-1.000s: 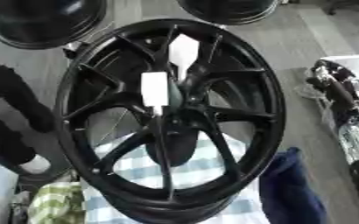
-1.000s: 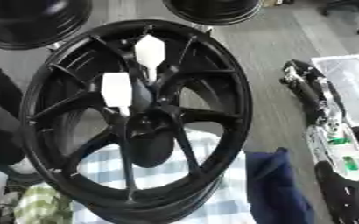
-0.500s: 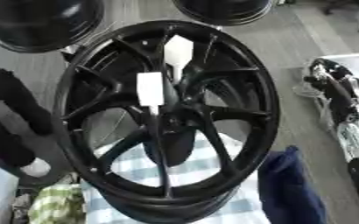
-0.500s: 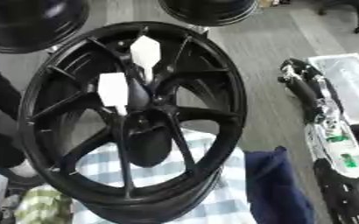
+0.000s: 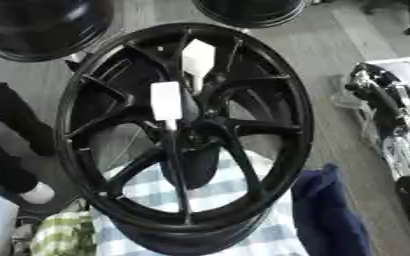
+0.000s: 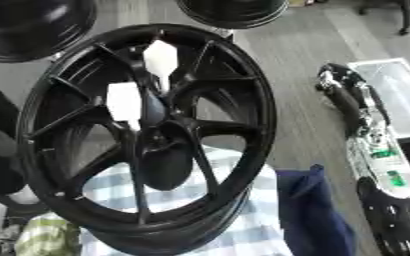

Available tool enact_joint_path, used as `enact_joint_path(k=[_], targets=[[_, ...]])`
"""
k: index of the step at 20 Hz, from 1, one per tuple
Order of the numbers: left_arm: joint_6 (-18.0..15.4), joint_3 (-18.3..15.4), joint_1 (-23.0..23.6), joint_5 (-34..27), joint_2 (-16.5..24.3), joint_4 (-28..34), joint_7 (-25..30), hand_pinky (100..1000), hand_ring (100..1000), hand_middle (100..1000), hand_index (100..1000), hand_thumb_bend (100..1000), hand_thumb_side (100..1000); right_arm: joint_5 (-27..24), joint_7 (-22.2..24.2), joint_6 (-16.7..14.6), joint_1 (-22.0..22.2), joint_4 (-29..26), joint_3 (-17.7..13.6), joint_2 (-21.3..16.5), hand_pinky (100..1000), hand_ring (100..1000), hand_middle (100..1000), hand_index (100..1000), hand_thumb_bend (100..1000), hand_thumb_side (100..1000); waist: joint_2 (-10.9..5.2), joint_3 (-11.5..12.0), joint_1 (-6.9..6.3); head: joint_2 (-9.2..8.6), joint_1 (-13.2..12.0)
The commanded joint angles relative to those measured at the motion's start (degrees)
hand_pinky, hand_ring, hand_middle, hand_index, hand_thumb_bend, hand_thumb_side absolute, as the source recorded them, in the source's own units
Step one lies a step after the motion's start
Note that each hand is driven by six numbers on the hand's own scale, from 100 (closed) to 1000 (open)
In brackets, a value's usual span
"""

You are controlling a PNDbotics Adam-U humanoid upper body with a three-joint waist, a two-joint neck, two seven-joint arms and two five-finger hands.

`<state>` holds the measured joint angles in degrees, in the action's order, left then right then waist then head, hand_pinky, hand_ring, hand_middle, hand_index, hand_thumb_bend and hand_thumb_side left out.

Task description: Pull the pin out of the wheel hub.

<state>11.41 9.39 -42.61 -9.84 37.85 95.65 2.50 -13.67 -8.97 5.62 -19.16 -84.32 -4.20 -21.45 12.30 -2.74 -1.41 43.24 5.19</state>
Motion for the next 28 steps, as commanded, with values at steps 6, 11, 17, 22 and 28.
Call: enact_joint_path(k=[6, 11, 17, 22, 28], targets=[[-0.2, -2.3, 2.2, -0.1, -0.5, 2.0, -2.6, 756, 701, 706, 690, 187, 566, 0.2, 0.2, 0.3, -3.1, -1.4, 0.5, -3.5, 896, 729, 746, 840, 140, 438, -1.21, 0.2, 0.35, 0.27, 0.3], [-1.7, -8.4, 11.8, -1.3, -7.1, 4.9, -8.7, 757, 714, 723, 708, 213, 630, 2.5, 3.7, 0.9, -10.0, -3.7, 2.8, -8.5, 898, 766, 776, 864, 149, 428, -1.10, 0.9, 0.62, 0.22, 1.0], [-3.9, -12.6, 18.5, -0.4, -12.0, 6.8, -15.2, 757, 715, 721, 700, 234, 670, 8.8, 11.1, 1.0, -21.1, -4.5, 7.3, -13.6, 897, 807, 821, 893, 166, 423, -1.31, 1.4, 0.79, 0.51, 1.7], [-4.3, -13.2, 19.8, -0.3, -13.1, 6.8, -16.7, 757, 715, 720, 699, 236, 672, 12.0, 14.7, -0.1, -25.1, -2.3, 8.7, -14.3, 896, 809, 823, 893, 168, 421, -1.41, 1.4, 0.78, 0.57, 1.9], [-4.4, -14.2, 22.6, -1.1, -14.0, 6.1, -18.4, 750, 706, 705, 685, 241, 675, 16.4, 19.0, -4.3, -31.9, -0.5, 15.4, -19.0, 876, 813, 819, 895, 251, 413, -1.54, 2.8, 1.68, 0.62, 3.7]])
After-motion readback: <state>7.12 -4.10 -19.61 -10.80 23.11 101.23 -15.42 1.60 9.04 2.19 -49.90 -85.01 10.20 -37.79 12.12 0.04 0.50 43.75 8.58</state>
